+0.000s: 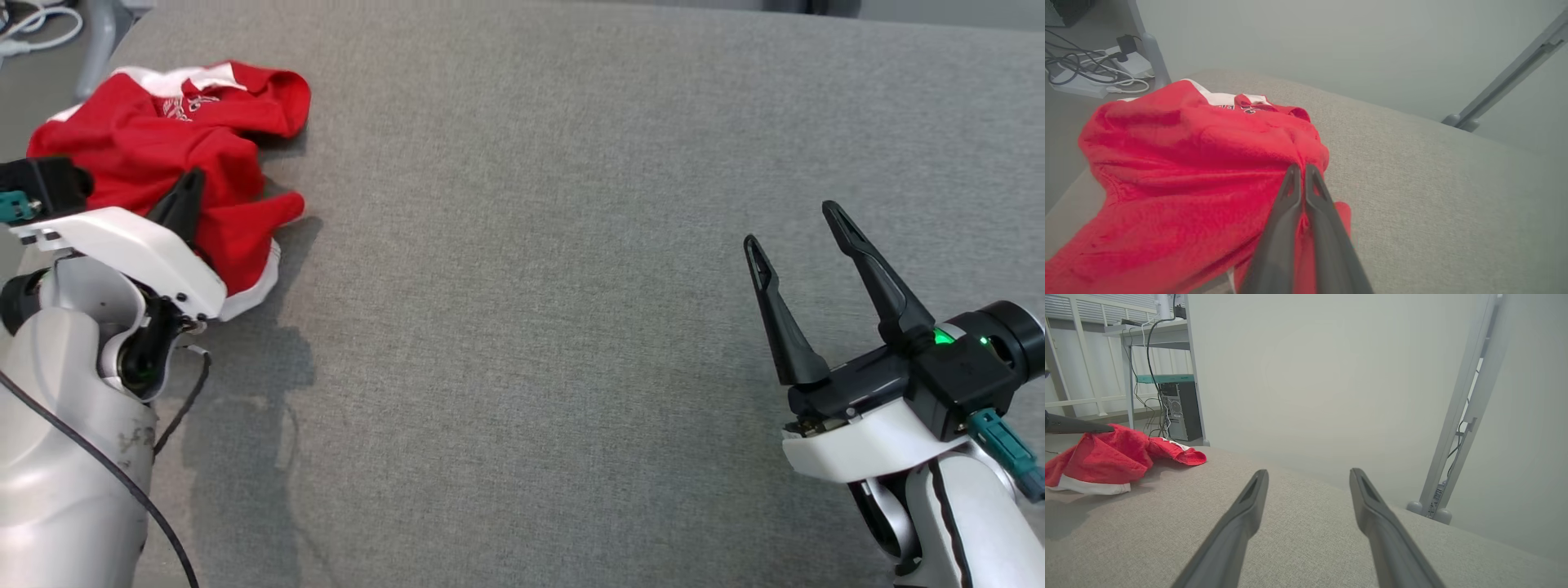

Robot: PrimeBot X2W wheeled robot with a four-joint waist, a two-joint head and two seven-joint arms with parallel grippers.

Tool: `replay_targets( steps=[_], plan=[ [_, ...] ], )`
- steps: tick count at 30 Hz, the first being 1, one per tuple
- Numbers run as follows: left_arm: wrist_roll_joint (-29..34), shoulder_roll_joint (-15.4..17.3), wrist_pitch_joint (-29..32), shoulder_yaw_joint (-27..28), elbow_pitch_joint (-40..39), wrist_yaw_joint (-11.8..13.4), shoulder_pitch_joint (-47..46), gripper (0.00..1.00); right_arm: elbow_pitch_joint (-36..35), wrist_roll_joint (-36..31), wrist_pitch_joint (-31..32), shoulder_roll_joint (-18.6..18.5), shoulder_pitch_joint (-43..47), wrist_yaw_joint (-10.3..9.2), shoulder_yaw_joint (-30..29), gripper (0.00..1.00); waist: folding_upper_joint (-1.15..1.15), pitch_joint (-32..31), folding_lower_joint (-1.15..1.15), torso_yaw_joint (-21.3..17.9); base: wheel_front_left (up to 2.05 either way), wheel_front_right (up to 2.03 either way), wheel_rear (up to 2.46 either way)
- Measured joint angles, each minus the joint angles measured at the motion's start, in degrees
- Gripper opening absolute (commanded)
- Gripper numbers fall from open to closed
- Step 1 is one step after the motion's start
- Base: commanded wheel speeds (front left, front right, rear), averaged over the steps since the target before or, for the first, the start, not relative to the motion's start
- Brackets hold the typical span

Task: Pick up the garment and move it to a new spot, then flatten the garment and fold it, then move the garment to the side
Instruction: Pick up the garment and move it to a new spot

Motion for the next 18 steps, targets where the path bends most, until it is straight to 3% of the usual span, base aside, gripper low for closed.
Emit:
replay_targets(
  steps=[11, 18],
  plan=[
    [-1.00, -5.39, 5.87, -7.77, -19.25, 0.15, 5.49, 0.00, 1.64, 0.00, -1.80, 1.47, 0.15, 0.00, -2.20, 1.00, 0.00, -3.35, 0.00, -4.66, 0.00, 0.00, 0.00],
    [-1.43, -11.00, 8.56, -14.03, -29.69, 2.77, 6.06, 0.00, 1.74, -0.22, -2.78, 2.55, -0.53, 0.00, -4.05, 1.00, 0.00, -2.98, 0.00, -10.21, 0.00, 0.00, 0.00]
  ],
)
